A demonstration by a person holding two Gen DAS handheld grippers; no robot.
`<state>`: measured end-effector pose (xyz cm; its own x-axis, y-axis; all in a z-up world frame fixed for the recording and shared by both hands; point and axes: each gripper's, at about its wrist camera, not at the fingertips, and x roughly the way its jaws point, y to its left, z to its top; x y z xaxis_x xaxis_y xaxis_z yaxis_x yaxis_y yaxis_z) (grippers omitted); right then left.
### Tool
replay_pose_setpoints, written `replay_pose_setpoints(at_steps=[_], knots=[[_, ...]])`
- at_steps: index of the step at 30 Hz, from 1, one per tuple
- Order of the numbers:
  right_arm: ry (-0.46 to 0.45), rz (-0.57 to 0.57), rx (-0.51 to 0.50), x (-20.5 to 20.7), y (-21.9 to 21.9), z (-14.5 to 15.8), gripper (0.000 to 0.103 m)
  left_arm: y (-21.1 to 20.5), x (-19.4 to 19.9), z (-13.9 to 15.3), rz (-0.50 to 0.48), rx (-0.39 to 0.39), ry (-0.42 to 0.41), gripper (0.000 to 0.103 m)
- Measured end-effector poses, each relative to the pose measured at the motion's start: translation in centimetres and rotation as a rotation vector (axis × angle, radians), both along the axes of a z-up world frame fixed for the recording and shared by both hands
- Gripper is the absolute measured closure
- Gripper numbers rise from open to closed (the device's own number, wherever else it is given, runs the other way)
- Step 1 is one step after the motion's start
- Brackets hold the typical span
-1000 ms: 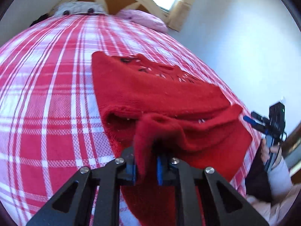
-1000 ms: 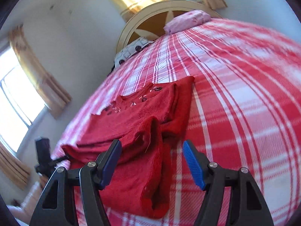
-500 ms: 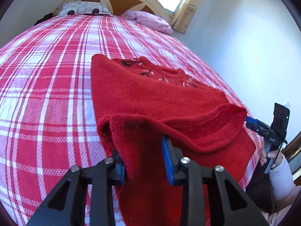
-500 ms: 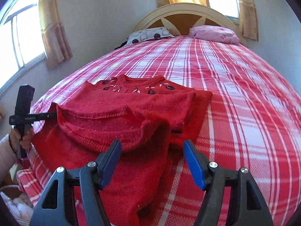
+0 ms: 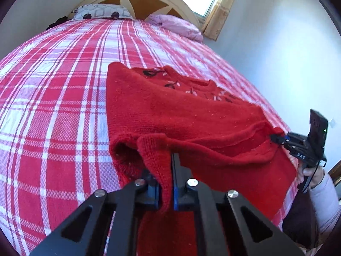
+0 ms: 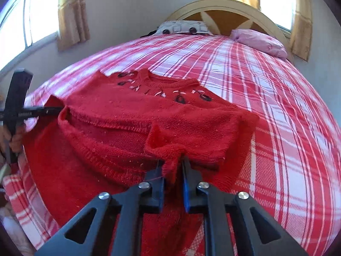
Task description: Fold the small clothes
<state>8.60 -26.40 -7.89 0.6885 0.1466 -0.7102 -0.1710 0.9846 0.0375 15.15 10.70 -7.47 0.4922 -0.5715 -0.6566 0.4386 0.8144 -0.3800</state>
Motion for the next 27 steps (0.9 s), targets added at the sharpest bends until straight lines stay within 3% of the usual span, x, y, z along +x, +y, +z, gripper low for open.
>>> replay_pose_setpoints(at_steps=[4,14,20,27], knots=[[-0.057,-0.067,0.151,-2.0,-1.6,1.2,0.094,0.7,-0.9,0.7,0.021,-0.047,-0.030,0.097],[-0.201,-0.113,0.266,-5.4,-2.3,6.3,0.095,1.0,-2.9,6.2,0.018,-0.109,-0.168,0.097],[-0.204,-0.143,0.285,-0.6,-4.3,8.9,0.095,0.0,0.7,9.1,0.045,-0.082,-0.199,0.097],[-0.120,-0.239,0.294,9.0,-7.2,6.7,0.095,-2.2,9.2,8.5,0.112,-0.051,-0.121,0.097]])
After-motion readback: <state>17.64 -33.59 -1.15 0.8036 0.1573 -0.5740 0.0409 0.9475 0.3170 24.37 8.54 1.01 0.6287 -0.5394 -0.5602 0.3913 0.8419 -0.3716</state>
